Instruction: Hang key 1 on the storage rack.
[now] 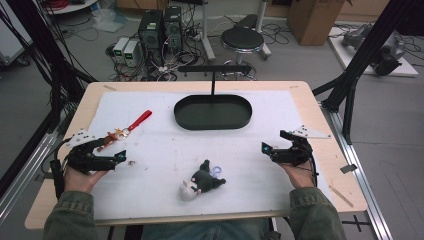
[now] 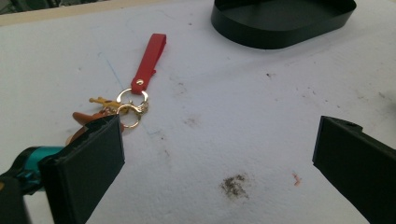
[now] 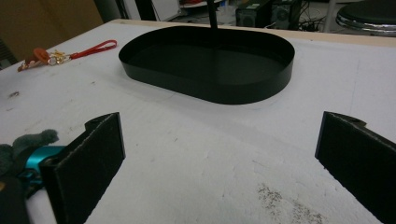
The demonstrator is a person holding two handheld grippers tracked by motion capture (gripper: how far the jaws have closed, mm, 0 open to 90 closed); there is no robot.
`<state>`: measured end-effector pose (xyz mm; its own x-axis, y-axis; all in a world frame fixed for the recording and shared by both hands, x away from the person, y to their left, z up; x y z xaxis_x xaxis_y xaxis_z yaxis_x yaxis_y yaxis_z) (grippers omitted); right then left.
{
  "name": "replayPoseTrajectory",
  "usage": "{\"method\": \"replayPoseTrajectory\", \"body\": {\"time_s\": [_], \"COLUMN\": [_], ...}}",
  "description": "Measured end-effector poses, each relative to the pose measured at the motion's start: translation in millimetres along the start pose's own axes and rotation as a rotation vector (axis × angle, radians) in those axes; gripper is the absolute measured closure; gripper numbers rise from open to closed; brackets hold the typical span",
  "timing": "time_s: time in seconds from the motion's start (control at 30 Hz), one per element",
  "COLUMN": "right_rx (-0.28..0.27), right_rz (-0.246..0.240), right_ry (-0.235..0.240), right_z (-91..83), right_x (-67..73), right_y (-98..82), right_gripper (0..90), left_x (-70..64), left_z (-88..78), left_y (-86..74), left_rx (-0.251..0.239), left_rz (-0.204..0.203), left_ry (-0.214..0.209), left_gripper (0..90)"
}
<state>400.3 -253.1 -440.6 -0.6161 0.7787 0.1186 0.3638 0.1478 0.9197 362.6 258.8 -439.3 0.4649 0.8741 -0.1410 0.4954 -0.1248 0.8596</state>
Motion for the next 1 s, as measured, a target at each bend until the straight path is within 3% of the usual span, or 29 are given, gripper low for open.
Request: {"method": "replayPoseTrajectory", "body": {"time_s": [0.17, 0.2, 0.53, 0.73, 1.0], "right_rx": [0.001, -0.009, 0.008, 0.015, 0.014], "right_rz": [0.007, 0.007, 0.026, 0.027, 0.025], "right_ry": [-0.004, -0.009, -0.012, -0.018, -0.017], "right_z": [-0.4, -0.4, -0.8, 0.8, 0.3], "right_x": [-1.8, -2.2, -2.2, -2.5, -2.2], "right_y": [-0.2, 0.9, -0.9, -1.7, -1.6], "right_gripper": [0.6, 0.6, 0.6, 0.6, 0.6], "left_x": [1.8, 1.9, 5.6, 11.6, 19.3], "left_z": [2.9, 3.8, 19.7, 33.3, 49.5], "left_y": [9.6, 16.4, 48.8, 54.0, 67.4], "left_rx": [0.043, 0.053, 0.04, 0.084, 0.089], "left_rz": [0.02, 0.04, 0.06, 0.076, 0.076], "left_ry": [-0.001, 0.0, -0.006, -0.008, -0.014], "left_gripper": [2.4, 2.4, 2.4, 2.5, 2.4]}}
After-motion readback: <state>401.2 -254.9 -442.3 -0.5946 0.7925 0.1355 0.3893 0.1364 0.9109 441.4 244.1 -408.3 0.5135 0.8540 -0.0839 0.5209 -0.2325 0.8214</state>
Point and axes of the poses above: each handheld gripper's, and its own axes: z roughly forward along the jaws, y roughly out of its top, x roughly to its left, the point moved 8 cm from there along z, roughly forward along the jaws, and after that the axes turned 3 degrees about -z, right-handed, at the moved point
